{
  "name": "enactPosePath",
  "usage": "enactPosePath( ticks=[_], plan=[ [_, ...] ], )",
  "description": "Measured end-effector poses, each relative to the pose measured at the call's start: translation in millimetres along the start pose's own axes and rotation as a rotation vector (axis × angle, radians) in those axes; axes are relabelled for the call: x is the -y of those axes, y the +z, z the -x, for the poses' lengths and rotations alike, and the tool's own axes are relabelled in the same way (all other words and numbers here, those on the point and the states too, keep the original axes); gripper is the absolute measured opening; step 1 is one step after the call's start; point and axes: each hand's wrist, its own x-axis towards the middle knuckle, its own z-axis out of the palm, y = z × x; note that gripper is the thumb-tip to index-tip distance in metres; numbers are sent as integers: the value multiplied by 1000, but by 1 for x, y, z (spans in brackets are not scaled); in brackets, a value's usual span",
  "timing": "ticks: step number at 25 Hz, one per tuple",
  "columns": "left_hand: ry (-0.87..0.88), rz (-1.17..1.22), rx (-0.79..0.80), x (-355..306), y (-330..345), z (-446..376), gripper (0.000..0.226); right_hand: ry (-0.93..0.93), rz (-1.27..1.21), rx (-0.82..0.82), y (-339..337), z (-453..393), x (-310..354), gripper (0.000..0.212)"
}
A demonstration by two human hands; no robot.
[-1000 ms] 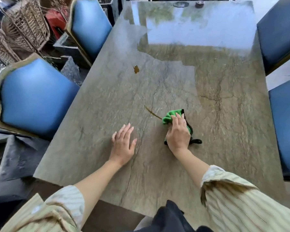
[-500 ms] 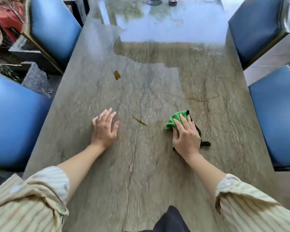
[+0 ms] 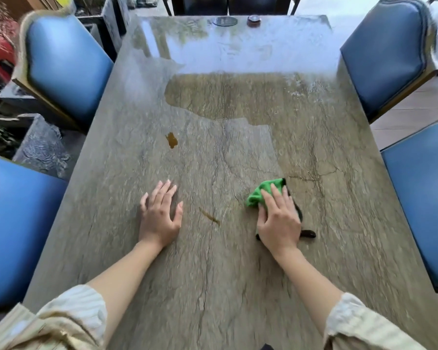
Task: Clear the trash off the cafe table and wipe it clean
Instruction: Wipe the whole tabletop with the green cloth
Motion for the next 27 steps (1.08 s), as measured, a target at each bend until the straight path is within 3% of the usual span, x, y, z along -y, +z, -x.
enactPosePath(
  ticks=[4,8,12,19,24,27],
  plan=[
    [6,24,30,2,1,1,57,73,-19,0,23,-59,29,36],
    [0,29,32,2,1,-1,57,-159,-76,101,36,-44,77,37],
    [-6,25,25,1,1,0,58,-338,-91,157,19,-5,50,39],
    [1,17,6,-1,2,1,57,134,27,20,0,-73,-36,40],
    [10,11,59,1,1,-2,60,159,1,60,32,-138,22,38],
    [8,10,83,2,0,-2,60,-42,-67,101,49,-122,72,37]
  ],
)
